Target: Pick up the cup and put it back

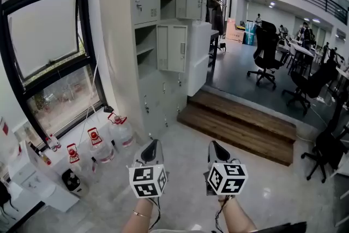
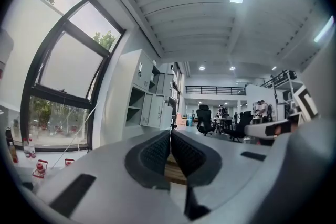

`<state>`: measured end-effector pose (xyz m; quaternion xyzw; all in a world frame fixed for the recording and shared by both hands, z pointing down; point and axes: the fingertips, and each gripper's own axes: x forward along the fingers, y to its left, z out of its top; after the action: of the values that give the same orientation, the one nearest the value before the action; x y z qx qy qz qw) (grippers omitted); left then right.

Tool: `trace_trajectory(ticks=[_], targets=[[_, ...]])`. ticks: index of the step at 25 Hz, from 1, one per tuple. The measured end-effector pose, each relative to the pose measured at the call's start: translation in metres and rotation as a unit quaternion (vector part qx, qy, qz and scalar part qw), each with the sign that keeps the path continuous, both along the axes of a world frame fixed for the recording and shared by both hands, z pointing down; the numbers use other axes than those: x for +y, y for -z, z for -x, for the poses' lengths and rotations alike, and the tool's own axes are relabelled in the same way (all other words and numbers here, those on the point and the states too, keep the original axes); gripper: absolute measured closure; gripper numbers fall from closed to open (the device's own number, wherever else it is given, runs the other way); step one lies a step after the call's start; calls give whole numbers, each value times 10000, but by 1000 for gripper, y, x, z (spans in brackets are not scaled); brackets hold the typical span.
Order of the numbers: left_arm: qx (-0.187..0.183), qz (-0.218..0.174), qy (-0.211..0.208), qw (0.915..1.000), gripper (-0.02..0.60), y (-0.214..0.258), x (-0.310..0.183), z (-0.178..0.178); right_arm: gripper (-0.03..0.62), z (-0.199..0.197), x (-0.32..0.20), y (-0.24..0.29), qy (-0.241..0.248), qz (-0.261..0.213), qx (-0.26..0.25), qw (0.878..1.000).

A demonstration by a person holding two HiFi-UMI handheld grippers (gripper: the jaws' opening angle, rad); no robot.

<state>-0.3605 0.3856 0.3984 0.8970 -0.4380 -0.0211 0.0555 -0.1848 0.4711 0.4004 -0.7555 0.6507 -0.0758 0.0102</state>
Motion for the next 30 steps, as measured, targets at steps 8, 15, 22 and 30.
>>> trace_trajectory(ticks=[8,15,22,30], targets=[[-107,87,26,9999,571,-16,-10,-35,602,-44,-16,-18,-9,110,-309,9995],[-96,91,99,9999,571,-22,-43,-54,602,-70,-44,-36,-45,214,-365,9991],[-89,94,119,9998,571,-24,-97,-83,602,-102,-98,-34,-59,188,-333,9993],[-71,73,246,9996,571,-24,-188,-130,602,-154,-190,-30,52,196,-241,9995]])
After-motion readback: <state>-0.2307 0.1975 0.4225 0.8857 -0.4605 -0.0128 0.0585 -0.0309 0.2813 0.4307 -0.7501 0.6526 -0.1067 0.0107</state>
